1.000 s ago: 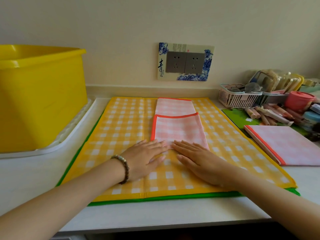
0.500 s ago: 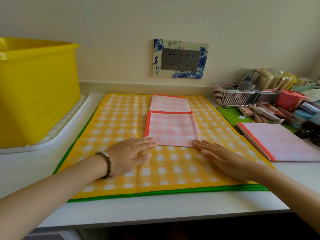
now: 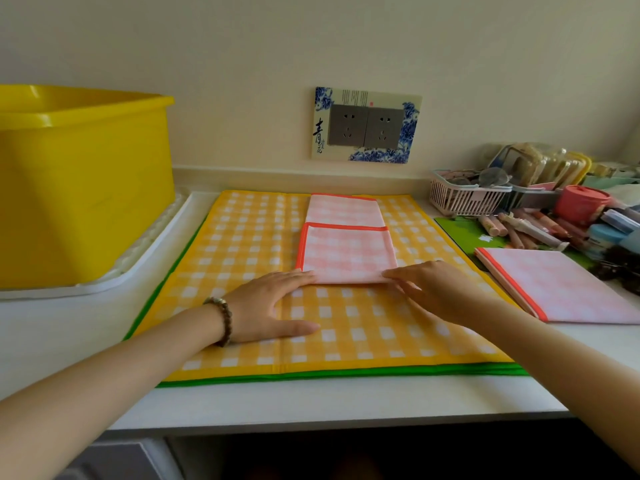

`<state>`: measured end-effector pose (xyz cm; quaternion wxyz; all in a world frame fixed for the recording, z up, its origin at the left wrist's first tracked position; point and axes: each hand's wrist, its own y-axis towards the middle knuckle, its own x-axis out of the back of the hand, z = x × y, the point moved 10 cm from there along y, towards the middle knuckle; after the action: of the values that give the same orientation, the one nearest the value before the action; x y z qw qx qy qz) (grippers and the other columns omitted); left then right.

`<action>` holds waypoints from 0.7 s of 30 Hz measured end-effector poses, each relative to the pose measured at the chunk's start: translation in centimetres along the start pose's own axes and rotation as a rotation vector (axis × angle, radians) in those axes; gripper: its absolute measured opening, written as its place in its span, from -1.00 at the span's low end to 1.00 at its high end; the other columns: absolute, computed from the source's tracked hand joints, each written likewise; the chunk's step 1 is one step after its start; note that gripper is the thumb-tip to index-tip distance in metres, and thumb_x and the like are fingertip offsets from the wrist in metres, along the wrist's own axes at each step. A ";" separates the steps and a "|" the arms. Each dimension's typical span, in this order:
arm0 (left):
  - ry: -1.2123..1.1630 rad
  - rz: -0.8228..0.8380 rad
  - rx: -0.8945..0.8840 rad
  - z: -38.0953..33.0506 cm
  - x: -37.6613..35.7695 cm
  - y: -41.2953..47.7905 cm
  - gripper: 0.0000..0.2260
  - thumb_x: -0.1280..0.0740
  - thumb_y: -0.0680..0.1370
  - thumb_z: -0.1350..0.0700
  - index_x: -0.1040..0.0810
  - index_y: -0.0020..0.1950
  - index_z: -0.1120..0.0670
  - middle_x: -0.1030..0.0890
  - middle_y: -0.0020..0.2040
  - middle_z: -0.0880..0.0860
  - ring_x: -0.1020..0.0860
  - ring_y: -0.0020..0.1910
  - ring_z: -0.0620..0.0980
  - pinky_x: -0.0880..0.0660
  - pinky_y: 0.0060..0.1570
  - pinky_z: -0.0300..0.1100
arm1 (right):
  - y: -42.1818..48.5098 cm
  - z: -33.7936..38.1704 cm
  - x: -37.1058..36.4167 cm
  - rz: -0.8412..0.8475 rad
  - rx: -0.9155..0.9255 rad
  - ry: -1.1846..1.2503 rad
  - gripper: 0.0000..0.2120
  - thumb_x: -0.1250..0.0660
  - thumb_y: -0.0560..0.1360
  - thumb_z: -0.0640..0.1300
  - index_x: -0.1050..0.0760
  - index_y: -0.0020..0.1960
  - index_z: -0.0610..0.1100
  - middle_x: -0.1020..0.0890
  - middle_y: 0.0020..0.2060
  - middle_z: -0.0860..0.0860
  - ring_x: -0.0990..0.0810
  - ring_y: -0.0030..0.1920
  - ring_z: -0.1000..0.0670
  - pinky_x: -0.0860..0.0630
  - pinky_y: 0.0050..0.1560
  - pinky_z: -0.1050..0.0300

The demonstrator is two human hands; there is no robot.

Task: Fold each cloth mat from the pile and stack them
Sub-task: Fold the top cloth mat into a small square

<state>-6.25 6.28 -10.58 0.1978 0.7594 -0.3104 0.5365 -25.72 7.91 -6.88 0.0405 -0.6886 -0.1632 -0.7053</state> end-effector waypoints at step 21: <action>0.322 0.096 -0.193 -1.5 -1.1 -1.2 -0.22 -0.06 0.50 0.45 0.25 0.45 -0.18 0.24 0.49 -0.18 0.33 0.42 -0.23 0.32 0.34 -0.42 | -3.0 2.6 -1.9 0.146 0.242 0.184 -0.44 0.03 0.42 0.24 0.00 0.41 0.34 -0.06 0.48 0.28 0.02 0.49 0.26 0.02 0.51 0.20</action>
<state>-6.74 8.40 -11.06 0.2908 0.6256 -0.3608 0.6276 -24.01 11.14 -9.32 0.1891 -0.6213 -0.1920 -0.7358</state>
